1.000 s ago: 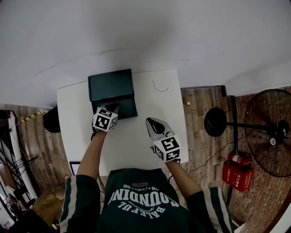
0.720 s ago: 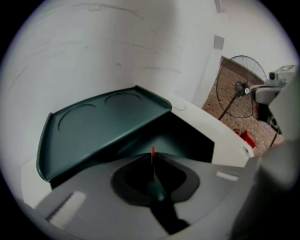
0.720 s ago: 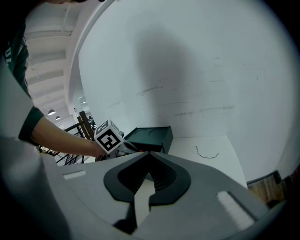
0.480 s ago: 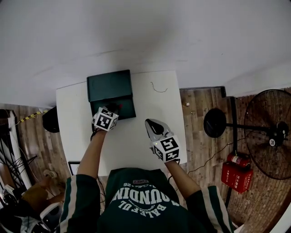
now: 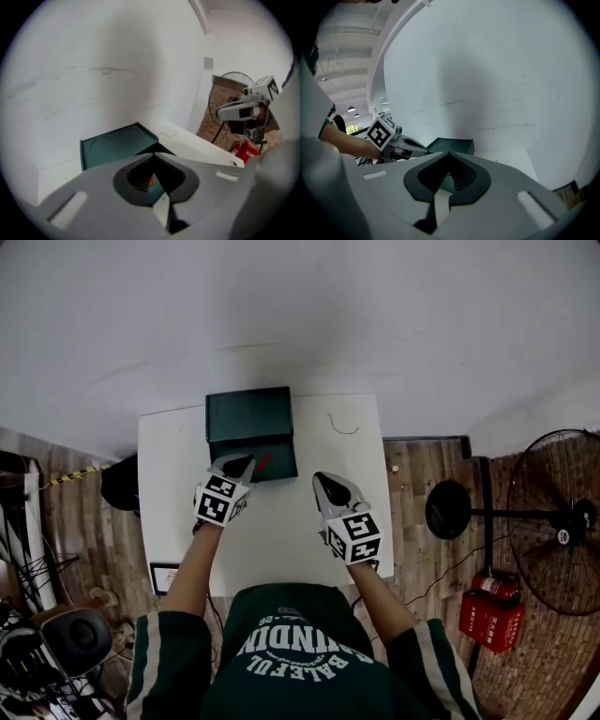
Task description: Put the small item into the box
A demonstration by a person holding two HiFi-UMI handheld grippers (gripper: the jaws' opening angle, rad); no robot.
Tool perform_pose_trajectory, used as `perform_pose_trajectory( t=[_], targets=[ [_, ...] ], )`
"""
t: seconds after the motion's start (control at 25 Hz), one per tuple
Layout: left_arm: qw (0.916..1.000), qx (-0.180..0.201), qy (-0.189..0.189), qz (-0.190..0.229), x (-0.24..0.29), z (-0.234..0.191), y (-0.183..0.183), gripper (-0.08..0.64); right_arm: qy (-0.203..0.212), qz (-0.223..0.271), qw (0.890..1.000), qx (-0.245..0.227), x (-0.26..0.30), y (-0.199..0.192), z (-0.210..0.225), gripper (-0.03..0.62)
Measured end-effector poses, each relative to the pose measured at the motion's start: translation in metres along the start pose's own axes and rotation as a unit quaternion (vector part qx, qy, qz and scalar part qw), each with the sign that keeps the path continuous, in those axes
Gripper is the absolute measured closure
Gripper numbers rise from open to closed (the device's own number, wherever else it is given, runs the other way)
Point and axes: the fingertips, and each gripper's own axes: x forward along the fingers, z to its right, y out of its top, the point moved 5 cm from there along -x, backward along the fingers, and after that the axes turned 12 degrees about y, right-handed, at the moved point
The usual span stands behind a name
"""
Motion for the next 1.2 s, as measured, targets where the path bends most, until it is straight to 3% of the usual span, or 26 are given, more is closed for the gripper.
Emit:
perform_pose_trajectory(
  t=[0.28,0.6,1.2],
  targets=[
    [0.9965,-0.026,0.010,0.079,-0.072,0.008,0.019,0.508,-0.001,0.034,0.999,-0.033,-0.011,0.025,-0.029,0.591],
    [0.9865,-0.055,0.015,0.154,-0.134,0.009,0.024,0.508,-0.001,0.067,0.996,-0.061,-0.023,0.040,-0.061,0.591],
    [0.9815,-0.060,0.011,0.182,-0.171,0.010,0.012,0.508,0.003,0.076,0.994,-0.082,-0.025,0.033,-0.103,0.591]
  ],
)
